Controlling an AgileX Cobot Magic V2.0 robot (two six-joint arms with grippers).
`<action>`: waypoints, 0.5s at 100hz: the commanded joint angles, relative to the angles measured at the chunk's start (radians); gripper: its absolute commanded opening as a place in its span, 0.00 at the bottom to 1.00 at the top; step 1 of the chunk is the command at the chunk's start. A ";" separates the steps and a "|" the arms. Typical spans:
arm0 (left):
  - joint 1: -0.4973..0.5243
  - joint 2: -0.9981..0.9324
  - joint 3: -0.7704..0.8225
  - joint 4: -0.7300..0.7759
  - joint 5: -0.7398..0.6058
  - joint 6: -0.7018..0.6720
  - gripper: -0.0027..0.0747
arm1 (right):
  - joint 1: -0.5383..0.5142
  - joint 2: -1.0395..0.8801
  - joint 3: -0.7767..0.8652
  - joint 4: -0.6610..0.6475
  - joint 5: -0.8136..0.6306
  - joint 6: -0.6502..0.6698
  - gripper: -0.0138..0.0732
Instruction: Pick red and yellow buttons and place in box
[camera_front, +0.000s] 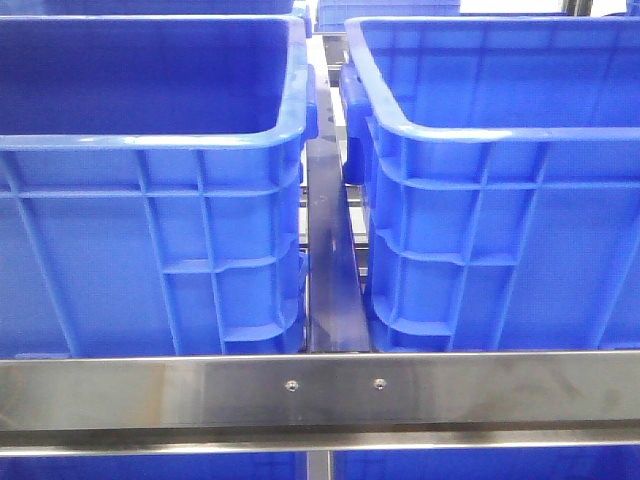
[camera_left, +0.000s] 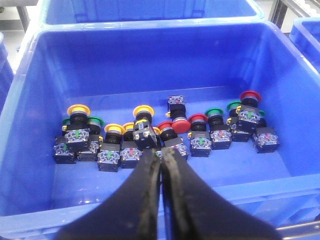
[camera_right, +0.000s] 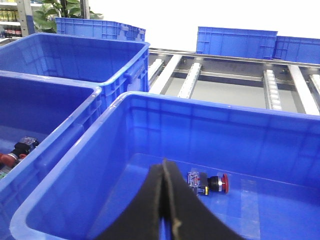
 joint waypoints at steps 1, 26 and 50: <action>0.004 0.007 -0.023 0.002 -0.077 -0.011 0.01 | 0.002 0.007 -0.024 0.031 -0.048 -0.007 0.09; 0.004 0.007 -0.023 0.002 -0.077 -0.011 0.11 | 0.002 0.007 -0.024 0.031 -0.049 -0.007 0.09; 0.004 0.007 -0.023 0.002 -0.077 -0.011 0.64 | 0.002 0.007 -0.024 0.031 -0.049 -0.007 0.09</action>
